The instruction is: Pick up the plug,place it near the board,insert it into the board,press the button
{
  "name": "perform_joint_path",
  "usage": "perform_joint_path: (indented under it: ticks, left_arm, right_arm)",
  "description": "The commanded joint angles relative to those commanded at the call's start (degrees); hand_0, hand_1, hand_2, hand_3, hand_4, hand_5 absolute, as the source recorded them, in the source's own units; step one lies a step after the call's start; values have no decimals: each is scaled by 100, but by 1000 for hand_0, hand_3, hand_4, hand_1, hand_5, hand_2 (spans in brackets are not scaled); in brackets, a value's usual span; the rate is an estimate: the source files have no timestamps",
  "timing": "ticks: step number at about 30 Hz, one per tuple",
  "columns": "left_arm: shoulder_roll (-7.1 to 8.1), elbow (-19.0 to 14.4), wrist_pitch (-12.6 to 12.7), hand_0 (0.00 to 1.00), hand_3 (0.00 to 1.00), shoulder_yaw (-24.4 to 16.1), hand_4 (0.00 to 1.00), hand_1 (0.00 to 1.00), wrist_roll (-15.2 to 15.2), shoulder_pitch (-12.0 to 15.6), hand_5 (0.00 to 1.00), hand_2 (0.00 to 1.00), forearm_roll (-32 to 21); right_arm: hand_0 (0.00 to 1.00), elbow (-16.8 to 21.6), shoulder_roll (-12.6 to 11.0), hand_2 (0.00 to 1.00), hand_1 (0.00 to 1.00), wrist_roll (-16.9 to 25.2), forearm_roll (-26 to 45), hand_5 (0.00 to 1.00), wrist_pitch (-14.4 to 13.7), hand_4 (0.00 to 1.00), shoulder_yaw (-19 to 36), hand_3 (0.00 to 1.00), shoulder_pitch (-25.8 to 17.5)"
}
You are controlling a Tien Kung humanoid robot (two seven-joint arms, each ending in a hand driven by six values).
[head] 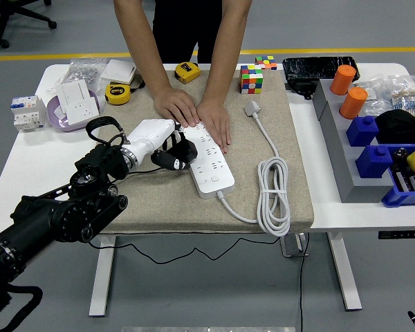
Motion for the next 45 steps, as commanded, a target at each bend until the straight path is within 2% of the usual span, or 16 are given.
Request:
perform_joint_path:
  ticks: [21,22,27,28,33,34,39,40,45]
  left_arm:
    - [-13,13,-147,441,499,99,765,364,7,-9,112,392,-10]
    - [-12,15,-164,476,531,103,871,473,6,-10,144,512,-18]
    - [-11,26,-255,476,531,117,871,473,-7,-7,144,512,-91]
    - [-11,27,-265,624,590,119,998,672,-10,-6,253,609,-107]
    - [-15,30,-320,624,590,108,998,672,-34,7,253,609,-206]
    - [-17,30,-352,712,716,92,998,737,-46,7,351,688,-263]
    - [-18,29,-444,712,716,70,998,737,-74,-5,351,688,-439]
    - [-18,24,-482,768,777,55,998,792,-82,-6,600,736,-503]
    - [-3,-29,-725,768,777,-8,998,792,-112,0,600,736,-823]
  right_arm:
    - [748,0,-2,727,745,25,23,909,-40,998,-25,779,-15]
    - [748,0,-2,727,745,26,27,910,-39,998,-28,780,-17]
    - [748,0,0,727,745,28,26,910,-31,998,-27,780,-30]
    - [748,0,0,726,745,28,25,911,-29,998,-25,779,-31]
    - [748,0,2,726,745,31,1,911,-13,998,4,779,-41]
    - [753,0,3,725,745,31,0,911,-9,998,8,779,-42]
    - [753,0,5,725,745,37,-1,911,0,998,28,779,-35]
    - [756,0,4,725,745,42,4,912,4,998,31,778,-33]
    - [756,0,6,725,745,71,15,912,22,998,61,778,-29]
